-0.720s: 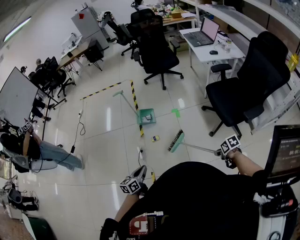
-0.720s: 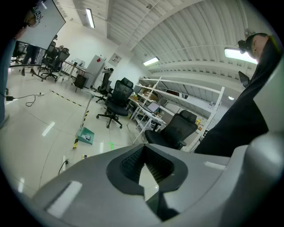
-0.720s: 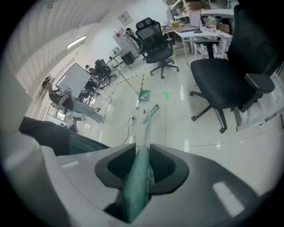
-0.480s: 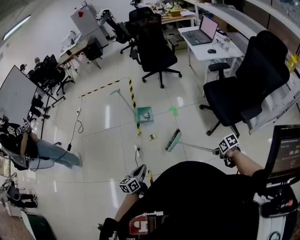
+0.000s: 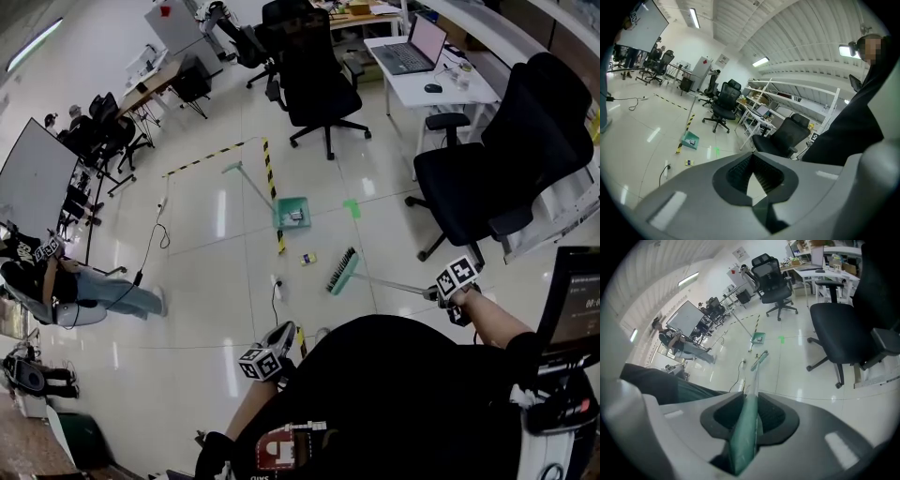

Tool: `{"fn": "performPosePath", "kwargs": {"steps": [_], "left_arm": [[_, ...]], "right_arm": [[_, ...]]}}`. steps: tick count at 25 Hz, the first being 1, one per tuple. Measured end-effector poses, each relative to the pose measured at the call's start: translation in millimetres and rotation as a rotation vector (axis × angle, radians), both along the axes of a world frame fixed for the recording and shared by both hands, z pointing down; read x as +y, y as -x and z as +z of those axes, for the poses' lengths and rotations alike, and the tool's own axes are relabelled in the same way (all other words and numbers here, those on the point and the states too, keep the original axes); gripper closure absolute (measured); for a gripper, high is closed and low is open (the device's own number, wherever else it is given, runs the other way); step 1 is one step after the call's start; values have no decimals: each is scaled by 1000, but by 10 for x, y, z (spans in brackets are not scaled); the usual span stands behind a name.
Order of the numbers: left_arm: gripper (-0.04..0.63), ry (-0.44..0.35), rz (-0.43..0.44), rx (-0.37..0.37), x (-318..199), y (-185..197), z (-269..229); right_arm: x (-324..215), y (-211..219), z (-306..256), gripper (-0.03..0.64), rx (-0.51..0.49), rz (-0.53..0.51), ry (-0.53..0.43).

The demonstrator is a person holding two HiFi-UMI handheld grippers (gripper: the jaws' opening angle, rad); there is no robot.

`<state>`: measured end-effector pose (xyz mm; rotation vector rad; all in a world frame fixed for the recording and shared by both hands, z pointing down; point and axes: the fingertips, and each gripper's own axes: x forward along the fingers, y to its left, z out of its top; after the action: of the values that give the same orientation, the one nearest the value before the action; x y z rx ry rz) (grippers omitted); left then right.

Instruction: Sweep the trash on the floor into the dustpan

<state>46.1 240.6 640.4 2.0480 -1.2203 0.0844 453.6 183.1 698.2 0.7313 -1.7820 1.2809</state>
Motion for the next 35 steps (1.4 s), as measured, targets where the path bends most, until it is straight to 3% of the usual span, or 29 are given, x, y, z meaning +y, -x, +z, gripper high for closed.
{"fn": "performPosePath", "kwargs": {"steps": [5,11,17,21,27,35], "left_arm": [[595,0,-24,10,-192,285,54],[595,13,-27,59,-702,991,334],[595,51,25,100,-1568,1856,585],[595,49,47,104,-2016,2537,472],[595,97,-66,72,-2193,3293,469],[595,200,-260,21,-2016,3272,498]], "right_arm": [[-282,312,78,525,14,-43,6],[-811,1068,151,525,50,-67,23],[-1561,2064,277,525,115,-68,63],[-2035,2844,341,525,164,-141,93],[-2702,3642,704,525,176,-270,118],[-3536,4013,1345,525,161,-486,156]]}}
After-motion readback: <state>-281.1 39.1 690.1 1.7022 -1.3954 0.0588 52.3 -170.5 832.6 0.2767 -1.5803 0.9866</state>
